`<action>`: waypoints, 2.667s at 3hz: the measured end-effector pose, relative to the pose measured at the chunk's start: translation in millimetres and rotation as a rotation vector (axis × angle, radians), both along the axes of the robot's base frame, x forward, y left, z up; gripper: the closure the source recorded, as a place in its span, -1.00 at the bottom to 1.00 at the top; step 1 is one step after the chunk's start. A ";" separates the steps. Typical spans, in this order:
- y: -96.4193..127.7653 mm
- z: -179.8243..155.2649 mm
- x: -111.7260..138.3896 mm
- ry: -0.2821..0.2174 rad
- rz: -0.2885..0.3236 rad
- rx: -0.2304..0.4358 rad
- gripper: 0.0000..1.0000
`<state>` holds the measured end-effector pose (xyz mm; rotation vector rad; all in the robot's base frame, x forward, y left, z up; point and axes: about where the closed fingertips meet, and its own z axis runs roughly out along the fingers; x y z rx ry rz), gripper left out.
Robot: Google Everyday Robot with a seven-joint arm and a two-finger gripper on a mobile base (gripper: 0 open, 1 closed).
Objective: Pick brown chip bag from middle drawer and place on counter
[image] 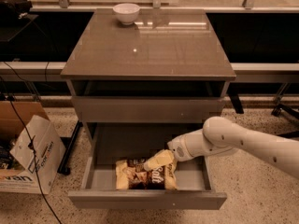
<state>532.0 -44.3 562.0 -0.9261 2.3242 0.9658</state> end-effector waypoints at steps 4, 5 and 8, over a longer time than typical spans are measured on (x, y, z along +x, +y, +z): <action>26.7 -126.7 24.8 0.179 -0.016 -0.109 -1.00; 17.4 -142.9 20.2 0.206 -0.018 -0.150 -1.00; 13.4 -166.4 -4.6 0.276 -0.022 -0.151 0.46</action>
Offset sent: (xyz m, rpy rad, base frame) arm 0.0230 0.0319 -0.1086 -0.0139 0.1594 -0.0577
